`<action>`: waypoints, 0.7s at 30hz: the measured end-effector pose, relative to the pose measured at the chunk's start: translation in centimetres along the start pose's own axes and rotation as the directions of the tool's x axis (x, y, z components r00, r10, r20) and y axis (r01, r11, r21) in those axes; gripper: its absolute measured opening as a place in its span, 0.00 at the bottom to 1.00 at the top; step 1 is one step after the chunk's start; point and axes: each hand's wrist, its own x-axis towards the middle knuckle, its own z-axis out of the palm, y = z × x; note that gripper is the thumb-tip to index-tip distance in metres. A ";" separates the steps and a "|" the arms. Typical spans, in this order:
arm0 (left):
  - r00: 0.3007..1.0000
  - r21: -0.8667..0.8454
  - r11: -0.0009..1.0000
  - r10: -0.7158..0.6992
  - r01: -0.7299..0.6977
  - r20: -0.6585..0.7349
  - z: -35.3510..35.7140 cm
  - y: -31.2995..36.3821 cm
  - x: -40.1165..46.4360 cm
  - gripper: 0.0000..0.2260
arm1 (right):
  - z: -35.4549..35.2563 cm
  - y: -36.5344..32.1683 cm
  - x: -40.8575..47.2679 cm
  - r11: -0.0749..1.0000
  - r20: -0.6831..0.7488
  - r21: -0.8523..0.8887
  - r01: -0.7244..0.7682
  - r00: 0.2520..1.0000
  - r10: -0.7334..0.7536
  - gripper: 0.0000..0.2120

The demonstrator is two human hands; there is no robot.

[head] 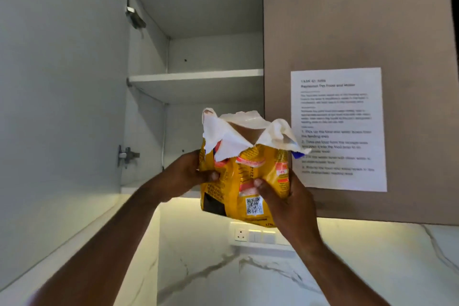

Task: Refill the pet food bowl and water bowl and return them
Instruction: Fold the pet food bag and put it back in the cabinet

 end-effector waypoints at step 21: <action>0.937 0.022 0.964 -0.251 0.264 -0.243 -8.6 -10.2 9.0 0.10 | 13.6 0.4 5.2 0.764 0.074 -0.637 0.102 0.995 -0.071 0.46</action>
